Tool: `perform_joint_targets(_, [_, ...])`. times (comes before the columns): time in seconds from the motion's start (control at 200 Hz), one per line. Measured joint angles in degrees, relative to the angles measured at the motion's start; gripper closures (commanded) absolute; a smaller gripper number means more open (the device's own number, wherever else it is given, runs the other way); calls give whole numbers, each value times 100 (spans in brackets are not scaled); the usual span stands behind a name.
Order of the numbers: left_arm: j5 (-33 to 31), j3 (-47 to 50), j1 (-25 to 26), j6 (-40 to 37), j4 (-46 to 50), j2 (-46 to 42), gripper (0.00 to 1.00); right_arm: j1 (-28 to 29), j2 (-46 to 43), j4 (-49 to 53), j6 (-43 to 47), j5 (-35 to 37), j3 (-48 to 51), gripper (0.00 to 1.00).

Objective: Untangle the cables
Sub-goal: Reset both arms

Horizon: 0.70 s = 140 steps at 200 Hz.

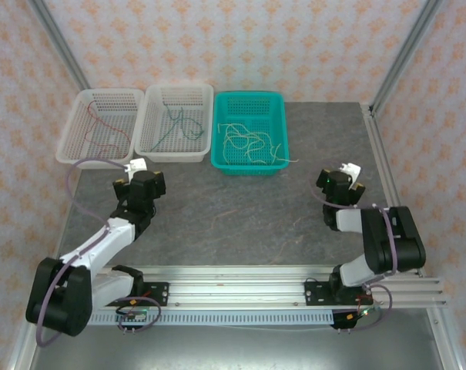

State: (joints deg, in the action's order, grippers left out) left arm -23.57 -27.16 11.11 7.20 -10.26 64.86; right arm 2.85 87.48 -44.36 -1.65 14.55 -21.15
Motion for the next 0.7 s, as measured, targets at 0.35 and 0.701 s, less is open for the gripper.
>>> perform_joint_targets(0.35, [857,68,-680,-472,-2044,1891,0,-289,-4,-437,66,-870,107,1])
perform_joint_targets(0.701, [1572,407,-885,-584,-3036,2114,0,-289,-4,-365,199,-1187,-13,1])
